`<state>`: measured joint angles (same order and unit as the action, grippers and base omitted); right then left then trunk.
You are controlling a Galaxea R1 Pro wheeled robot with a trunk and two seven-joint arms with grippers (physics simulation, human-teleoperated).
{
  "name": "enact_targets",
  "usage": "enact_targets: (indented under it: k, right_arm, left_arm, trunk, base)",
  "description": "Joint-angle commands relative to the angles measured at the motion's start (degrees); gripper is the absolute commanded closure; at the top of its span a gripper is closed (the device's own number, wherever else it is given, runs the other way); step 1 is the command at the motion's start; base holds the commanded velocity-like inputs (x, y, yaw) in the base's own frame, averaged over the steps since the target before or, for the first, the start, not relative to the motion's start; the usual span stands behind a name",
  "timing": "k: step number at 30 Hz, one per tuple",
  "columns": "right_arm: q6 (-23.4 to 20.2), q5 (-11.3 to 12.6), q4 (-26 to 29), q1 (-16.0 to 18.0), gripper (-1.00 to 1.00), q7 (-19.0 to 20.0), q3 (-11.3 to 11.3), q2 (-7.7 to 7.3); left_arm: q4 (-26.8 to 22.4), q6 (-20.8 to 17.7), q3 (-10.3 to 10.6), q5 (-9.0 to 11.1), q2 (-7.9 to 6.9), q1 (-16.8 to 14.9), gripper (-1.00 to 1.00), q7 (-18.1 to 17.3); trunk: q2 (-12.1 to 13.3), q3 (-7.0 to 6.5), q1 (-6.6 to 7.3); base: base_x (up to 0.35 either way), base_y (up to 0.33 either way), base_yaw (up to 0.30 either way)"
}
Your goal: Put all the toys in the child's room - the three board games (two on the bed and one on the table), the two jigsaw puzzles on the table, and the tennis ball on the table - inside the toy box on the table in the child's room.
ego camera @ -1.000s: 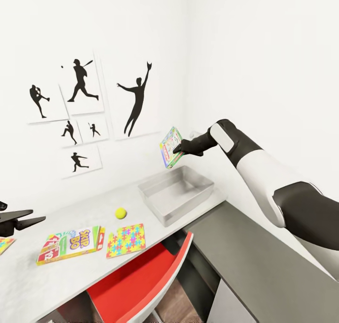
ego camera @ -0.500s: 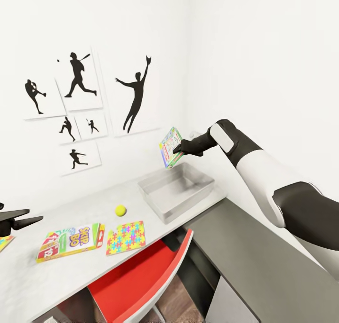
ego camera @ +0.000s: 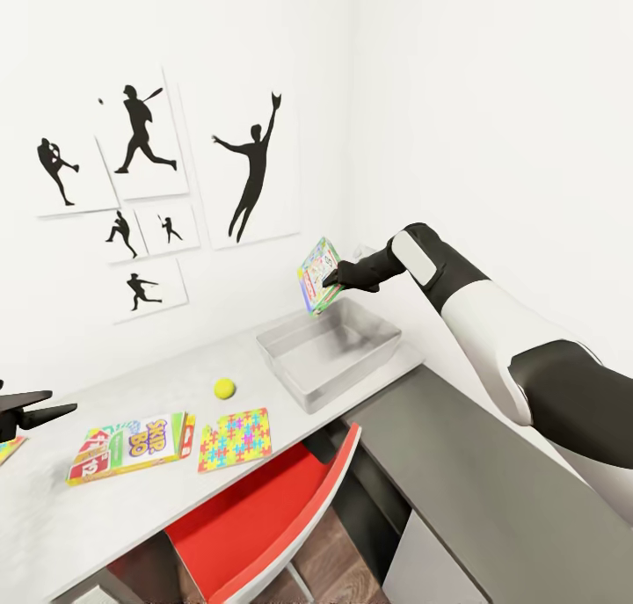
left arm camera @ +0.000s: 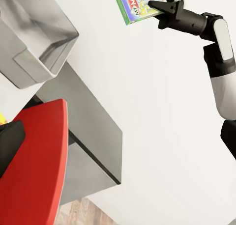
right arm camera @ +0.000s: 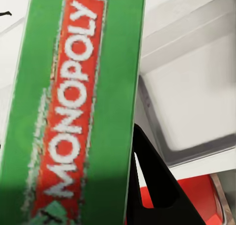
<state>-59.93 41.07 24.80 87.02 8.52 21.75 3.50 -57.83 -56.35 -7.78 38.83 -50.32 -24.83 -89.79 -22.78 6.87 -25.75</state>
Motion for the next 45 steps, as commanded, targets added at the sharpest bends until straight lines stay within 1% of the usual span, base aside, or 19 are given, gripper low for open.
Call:
enact_targets:
  k: [1, 45]
  right_arm:
    - [-0.1, -0.5, 0.0, 0.1, 1.00, 0.6, 0.2, -0.02]
    - [-0.1, -0.5, 0.1, 0.1, 1.00, 0.6, 0.2, 0.05]
  left_arm:
    - [0.0, -0.6, 0.0, 0.0, -0.03, 0.0, -1.00, -0.2]
    - [0.0, -0.5, -0.2, 0.0, -0.13, 0.0, -1.00, -0.2]
  trunk:
    - [-0.1, 0.23, -0.04]
    - [-0.1, 4.41, -0.04]
  base:
    - [0.000, 0.000, 0.000]
    - [0.000, 0.000, 0.000]
